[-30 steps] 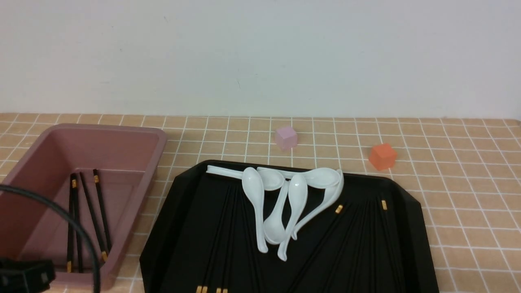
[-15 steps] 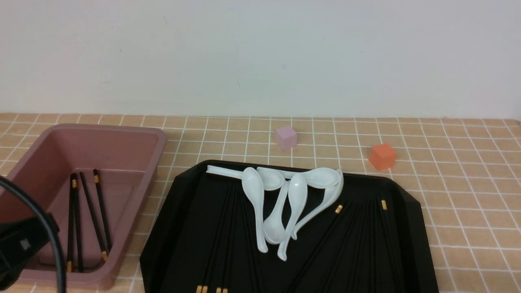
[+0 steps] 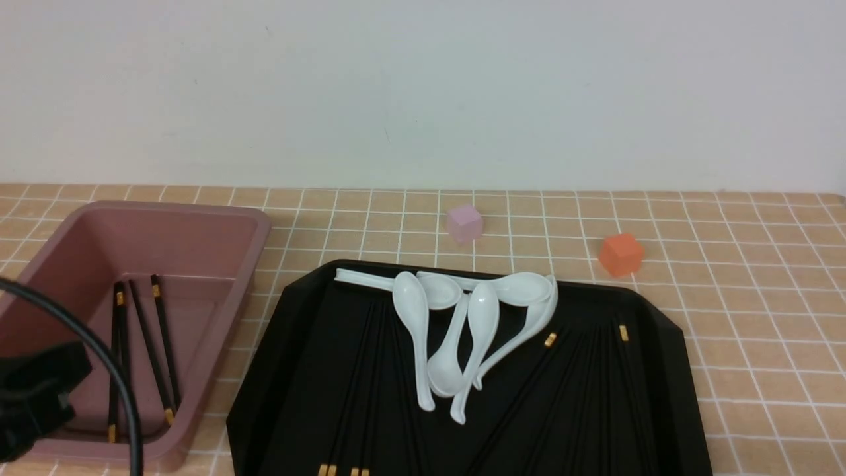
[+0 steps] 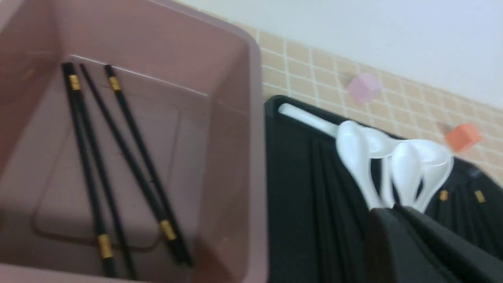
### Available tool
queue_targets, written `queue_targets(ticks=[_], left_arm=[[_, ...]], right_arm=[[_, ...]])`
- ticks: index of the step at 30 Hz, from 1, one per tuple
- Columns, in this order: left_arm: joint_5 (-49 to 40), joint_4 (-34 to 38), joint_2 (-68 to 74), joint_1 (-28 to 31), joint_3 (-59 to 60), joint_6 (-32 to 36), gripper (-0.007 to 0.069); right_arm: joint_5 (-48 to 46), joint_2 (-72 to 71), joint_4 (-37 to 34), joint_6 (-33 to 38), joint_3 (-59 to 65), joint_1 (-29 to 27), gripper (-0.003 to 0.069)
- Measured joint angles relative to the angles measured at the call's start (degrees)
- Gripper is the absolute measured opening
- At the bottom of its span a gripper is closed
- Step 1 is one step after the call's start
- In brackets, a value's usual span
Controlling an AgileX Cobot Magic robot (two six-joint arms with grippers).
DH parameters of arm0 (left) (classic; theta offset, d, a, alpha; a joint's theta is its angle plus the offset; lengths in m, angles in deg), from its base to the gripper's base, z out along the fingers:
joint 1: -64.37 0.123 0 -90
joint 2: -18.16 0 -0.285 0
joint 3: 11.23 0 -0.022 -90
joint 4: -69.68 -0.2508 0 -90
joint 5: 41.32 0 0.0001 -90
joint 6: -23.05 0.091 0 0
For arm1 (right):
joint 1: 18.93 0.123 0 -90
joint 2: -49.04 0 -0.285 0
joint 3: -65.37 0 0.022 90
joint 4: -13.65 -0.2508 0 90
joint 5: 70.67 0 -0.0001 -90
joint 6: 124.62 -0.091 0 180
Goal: On brown tablecloth take chopsticks from black tray and put them in box.
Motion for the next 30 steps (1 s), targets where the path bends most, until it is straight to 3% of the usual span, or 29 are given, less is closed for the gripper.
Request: queue_targets(ticks=[4,16,23,30], left_arm=[[2.5,-5.0,-6.2,0.0,5.4,-1.3,-0.0013],[10.4,-23.3,-29.8,0.2,24.8,-17.6,-0.0012],[2.6,-25.1,-31.6,4.4,24.8,-18.3,-0.0009],[-1.9,-25.0,-31.6,4.4,25.1,-18.3,-0.0002]], right_arm=[[0.0,0.0,-0.1,0.0,0.0,0.0,0.024],[0.0,0.0,0.0,0.0,0.0,0.0,0.024],[0.0,0.0,0.0,0.0,0.0,0.0,0.024],[0.0,0.0,0.0,0.0,0.0,0.0,0.024]])
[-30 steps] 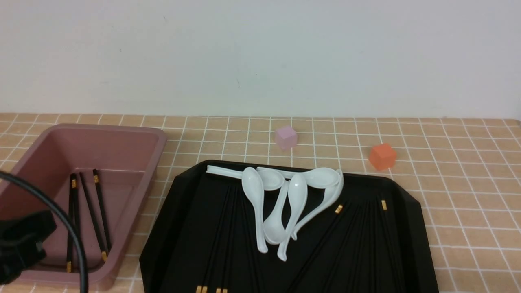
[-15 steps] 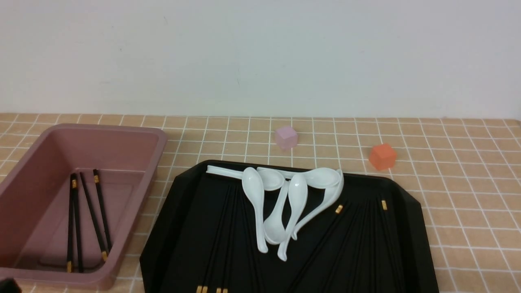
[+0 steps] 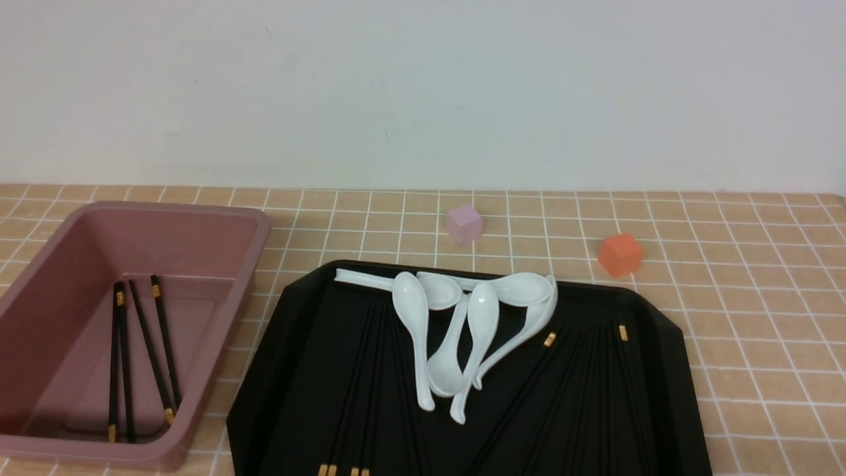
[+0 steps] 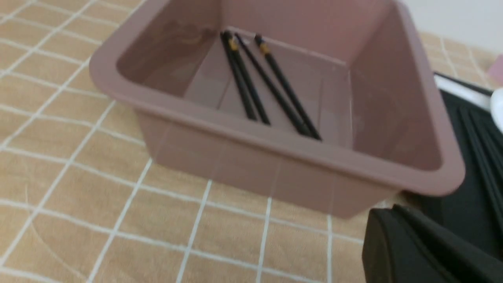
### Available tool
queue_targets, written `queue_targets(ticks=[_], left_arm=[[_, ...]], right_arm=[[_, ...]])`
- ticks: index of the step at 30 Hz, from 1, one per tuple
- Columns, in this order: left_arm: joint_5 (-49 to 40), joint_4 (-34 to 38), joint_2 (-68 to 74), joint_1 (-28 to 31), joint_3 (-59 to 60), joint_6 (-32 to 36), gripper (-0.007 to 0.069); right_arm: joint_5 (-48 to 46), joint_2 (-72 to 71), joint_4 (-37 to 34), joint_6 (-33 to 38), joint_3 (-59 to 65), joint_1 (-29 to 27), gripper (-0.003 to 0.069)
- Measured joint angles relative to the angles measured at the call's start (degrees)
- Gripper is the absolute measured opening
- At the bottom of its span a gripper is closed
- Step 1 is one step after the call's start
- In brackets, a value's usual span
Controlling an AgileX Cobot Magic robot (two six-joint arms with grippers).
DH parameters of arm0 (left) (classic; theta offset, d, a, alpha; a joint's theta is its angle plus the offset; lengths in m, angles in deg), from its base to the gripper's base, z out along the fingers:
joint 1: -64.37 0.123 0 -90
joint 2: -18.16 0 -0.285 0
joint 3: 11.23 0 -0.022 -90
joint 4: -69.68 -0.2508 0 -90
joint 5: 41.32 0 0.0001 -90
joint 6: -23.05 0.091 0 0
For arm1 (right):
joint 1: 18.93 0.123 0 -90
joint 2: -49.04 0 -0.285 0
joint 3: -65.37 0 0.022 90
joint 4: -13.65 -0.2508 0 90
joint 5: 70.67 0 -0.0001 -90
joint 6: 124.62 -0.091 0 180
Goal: On brown tablecloth take chopsticks from black tray and put them in box.
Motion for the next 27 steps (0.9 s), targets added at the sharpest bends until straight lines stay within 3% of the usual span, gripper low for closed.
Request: queue_targets(ticks=[6,27], left_arm=[[-0.1,0.0,0.0,-4.2,0.0,0.0,0.0001],[-0.1,0.0,0.0,-4.2,0.0,-0.1,0.0019]], right_arm=[[0.0,0.0,0.0,0.0,0.0,0.0,0.024],[0.0,0.0,-0.1,0.0,0.0,0.0,0.024]])
